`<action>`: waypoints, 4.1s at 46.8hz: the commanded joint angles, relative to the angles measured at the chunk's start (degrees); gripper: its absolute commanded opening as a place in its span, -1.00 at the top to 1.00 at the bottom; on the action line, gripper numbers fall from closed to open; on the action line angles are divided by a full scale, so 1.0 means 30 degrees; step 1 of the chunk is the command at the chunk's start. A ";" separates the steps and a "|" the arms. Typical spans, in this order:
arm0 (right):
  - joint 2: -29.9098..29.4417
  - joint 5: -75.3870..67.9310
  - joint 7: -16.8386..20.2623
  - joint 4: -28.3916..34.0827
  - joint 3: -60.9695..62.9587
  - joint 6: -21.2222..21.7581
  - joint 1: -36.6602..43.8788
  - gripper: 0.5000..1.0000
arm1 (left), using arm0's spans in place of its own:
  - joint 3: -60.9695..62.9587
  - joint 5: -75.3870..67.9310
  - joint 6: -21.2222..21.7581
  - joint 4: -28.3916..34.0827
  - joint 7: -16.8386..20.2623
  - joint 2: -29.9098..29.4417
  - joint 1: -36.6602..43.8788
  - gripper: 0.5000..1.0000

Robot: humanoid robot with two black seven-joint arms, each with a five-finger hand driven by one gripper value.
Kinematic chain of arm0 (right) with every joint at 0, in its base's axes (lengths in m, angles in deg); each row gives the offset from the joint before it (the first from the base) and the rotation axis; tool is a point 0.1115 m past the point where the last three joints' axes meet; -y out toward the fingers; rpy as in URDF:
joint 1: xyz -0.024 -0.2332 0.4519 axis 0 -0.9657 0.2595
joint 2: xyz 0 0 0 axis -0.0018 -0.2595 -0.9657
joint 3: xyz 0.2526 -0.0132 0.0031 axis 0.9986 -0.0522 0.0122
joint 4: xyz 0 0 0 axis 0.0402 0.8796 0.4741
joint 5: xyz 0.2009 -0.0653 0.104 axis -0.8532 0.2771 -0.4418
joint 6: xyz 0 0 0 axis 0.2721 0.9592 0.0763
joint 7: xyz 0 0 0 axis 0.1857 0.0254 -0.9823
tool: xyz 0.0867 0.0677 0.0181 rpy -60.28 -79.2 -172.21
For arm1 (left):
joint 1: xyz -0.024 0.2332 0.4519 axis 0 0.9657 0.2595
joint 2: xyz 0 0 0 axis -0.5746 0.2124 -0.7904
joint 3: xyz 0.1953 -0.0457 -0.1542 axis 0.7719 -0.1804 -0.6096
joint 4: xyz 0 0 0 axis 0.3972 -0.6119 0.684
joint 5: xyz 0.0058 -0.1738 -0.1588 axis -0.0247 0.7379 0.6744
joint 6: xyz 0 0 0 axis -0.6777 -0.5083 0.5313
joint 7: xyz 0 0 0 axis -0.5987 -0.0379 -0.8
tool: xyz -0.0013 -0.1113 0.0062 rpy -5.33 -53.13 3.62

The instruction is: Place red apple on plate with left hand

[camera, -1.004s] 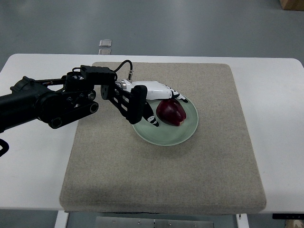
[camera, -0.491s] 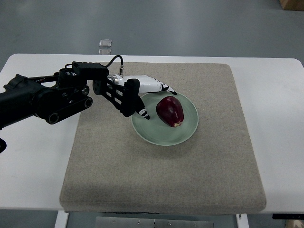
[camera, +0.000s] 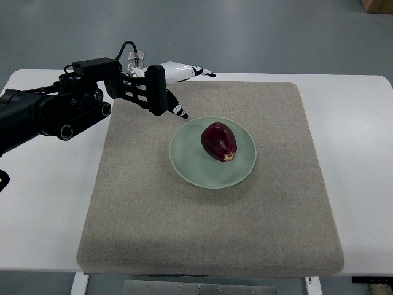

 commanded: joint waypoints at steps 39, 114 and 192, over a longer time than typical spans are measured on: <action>0.0000 0.0000 0.0001 0.0000 -0.0004 -0.0001 -0.0003 -0.86 | -0.0087 2.5303 0.0248 0.7493 -0.2312 0.2488 -0.0554 -0.97; 0.0000 0.0000 0.0001 0.0000 -0.0004 -0.0001 -0.0003 -0.86 | -0.1142 3.6089 -0.5992 1.0512 -0.3544 0.3572 0.0530 -0.98; 0.0000 -0.0058 0.0001 0.0791 -0.0121 0.0351 -0.0238 -0.86 | -0.1230 3.5795 -0.5816 1.0512 -0.3457 0.3572 0.1234 -0.98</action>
